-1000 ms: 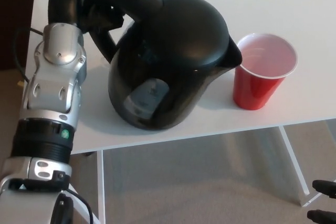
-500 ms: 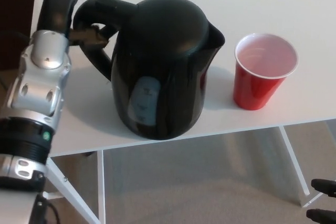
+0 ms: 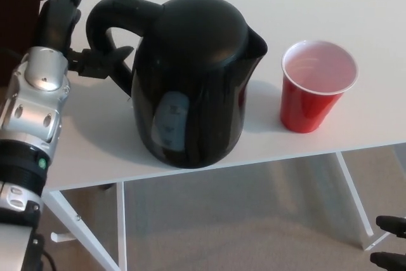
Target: The robot walk towards a table in front and uses its left hand to pick up the pot from the base and pour water to the cup on the right hand side
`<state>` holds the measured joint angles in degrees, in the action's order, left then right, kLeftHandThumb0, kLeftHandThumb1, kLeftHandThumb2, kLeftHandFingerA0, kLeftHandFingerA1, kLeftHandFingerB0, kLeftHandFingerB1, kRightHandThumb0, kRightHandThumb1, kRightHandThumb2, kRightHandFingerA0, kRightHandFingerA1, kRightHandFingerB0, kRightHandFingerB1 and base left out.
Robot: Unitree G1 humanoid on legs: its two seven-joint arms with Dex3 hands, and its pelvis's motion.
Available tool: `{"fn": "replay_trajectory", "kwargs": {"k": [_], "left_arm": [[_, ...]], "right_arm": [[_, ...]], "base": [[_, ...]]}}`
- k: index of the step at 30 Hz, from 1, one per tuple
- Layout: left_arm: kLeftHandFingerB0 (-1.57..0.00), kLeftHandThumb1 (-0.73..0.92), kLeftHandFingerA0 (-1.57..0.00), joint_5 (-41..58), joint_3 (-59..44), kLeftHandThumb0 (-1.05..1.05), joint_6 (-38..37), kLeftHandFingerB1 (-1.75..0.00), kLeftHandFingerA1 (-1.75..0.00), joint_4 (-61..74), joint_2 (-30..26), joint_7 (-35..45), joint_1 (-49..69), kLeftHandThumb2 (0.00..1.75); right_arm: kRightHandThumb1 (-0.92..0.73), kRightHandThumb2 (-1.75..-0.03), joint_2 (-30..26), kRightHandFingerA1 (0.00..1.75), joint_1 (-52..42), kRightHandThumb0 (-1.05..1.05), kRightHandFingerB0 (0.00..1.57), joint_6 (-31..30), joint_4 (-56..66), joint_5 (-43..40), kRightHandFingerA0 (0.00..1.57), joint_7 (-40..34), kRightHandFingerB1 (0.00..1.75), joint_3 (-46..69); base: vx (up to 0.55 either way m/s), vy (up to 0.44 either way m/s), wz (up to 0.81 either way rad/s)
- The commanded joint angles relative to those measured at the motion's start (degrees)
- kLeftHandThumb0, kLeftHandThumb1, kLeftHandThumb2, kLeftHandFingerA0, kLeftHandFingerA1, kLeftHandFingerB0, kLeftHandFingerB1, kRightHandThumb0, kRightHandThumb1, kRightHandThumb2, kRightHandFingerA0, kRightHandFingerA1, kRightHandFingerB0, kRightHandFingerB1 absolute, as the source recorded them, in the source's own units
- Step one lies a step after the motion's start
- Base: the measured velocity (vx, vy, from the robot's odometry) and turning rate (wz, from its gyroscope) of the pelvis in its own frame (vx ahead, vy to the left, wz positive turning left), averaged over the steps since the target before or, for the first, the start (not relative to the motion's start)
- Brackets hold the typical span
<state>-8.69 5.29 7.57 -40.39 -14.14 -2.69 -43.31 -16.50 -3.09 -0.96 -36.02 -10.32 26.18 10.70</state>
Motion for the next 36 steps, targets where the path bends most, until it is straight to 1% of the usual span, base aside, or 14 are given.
{"fn": "replay_trajectory", "kwargs": {"k": [1,3,5,7,8,9,17,18,23,24,27,29,32,36], "left_arm": [[-0.08,0.39,-0.11,-0.72,0.07,-0.55,-0.44,-0.25,-0.37,1.53,-2.38,3.76,-0.73,0.64],[-0.08,0.37,-0.07,0.22,-0.02,-0.55,0.59,-0.18,-0.35,3.47,-3.17,6.59,-0.37,0.68],[-0.01,0.37,-0.01,1.31,-0.16,-0.59,1.09,-0.17,-0.23,5.64,-4.43,10.07,0.16,0.77],[0.0,0.37,0.0,2.63,-0.34,-0.61,1.77,-0.14,-0.19,8.14,-6.02,14.21,0.62,0.77],[0.0,0.41,0.0,4.55,-1.15,-0.68,2.61,-0.04,-0.07,9.78,-6.84,17.17,0.93,0.77],[0.0,0.43,0.0,5.87,-1.72,-0.71,3.09,0.0,-0.02,10.88,-7.29,19.03,1.35,0.78],[0.0,0.45,0.0,8.74,-3.11,-0.79,4.13,0.0,-0.01,17.39,-12.22,27.36,4.08,0.83],[0.0,0.52,0.0,8.93,-3.22,-0.8,4.16,0.0,0.0,17.68,-12.56,27.88,4.31,0.56],[0.0,0.51,0.0,9.22,-3.14,-0.87,1.03,0.0,0.0,22.73,-16.45,31.59,10.1,0.57],[0.0,0.49,0.0,9.65,-3.6,-0.92,-0.2,0.0,0.0,24.79,-17.45,32.36,12.87,0.62],[0.0,0.53,0.0,9.83,-4.65,-0.91,-3.91,0.0,-0.03,29.07,-19.39,32.95,18.43,0.57],[0.0,0.49,0.0,11.6,-6.73,-0.95,-5.43,-0.01,-0.02,32.74,-20.32,33.97,22.72,0.66],[0.0,0.51,0.0,12.98,-9.58,-0.98,-9.75,0.0,-0.04,37.37,-21.41,35.09,29.04,0.67],[0.0,0.51,0.0,14.38,-11.36,-0.95,-9.61,0.0,-0.05,41.66,-21.77,36.61,33.67,0.65]], "right_arm": [[-0.61,-0.57,-0.69,0.54,-0.04,-0.1,0.42,-0.03,0.26,0.08,0.53,-0.24,0.46,0.24],[-0.62,-0.57,-0.57,0.56,0.21,-0.1,0.42,-0.22,0.06,-0.27,0.55,-0.15,0.46,0.46],[-0.62,-0.57,-0.72,0.57,0.58,-0.09,0.42,-0.1,-0.33,-0.3,0.55,0.15,0.46,0.44],[-0.62,-0.57,-0.76,0.56,0.69,-0.09,0.42,-0.29,-0.42,-0.5,0.55,0.39,0.46,0.52],[-0.63,-0.57,-0.84,0.56,0.74,-0.1,0.42,-0.06,-0.59,-0.3,0.55,0.36,0.46,0.4],[-0.63,-0.58,-0.98,0.55,0.71,-0.1,0.41,0.06,-0.77,-0.13,0.54,0.43,0.46,0.3],[-0.6,-0.57,-0.86,0.54,0.48,-0.1,0.43,0.4,-1.55,0.37,0.55,-0.1,0.46,0.03],[-0.6,-0.57,-0.88,0.54,0.44,-0.11,0.43,0.39,-1.49,0.37,0.55,-0.05,0.46,0.0],[-0.6,-0.57,-0.81,0.54,-0.15,-0.11,0.42,-0.03,-1.24,0.14,0.54,0.3,0.45,-0.05],[-0.42,-0.84,-1.21,0.63,0.19,-0.1,0.32,-0.08,-1.63,0.5,0.46,0.32,0.55,-0.23],[-0.44,-0.86,-1.89,0.62,0.44,-0.09,0.31,-0.08,-2.32,0.41,0.44,1.42,0.55,-0.32],[-0.44,-0.86,-2.09,0.62,0.57,-0.09,0.31,-0.68,-2.65,0.39,0.44,1.92,0.55,-0.56],[-0.43,-0.85,-2.15,0.63,0.88,-0.08,0.31,-1.51,-3.56,0.08,0.46,1.75,0.55,-0.3],[-0.45,-0.86,-2.45,0.62,0.49,-0.09,0.28,-0.71,-4.52,0.35,0.44,2.16,0.54,-0.43]], "base": [[0.0,0.0,0.0],[0.0,0.0,0.0],[0.0,0.0,0.0],[0.0,0.0,0.0],[0.0,0.0,0.0],[0.0,0.0,0.0],[0.0,0.0,0.0],[0.0,0.0,0.0],[0.0,0.0,0.0],[0.0,0.0,0.0],[0.0,0.0,0.0],[0.0,0.0,0.0],[0.0,0.0,0.0],[0.0,0.0,0.0]]}}
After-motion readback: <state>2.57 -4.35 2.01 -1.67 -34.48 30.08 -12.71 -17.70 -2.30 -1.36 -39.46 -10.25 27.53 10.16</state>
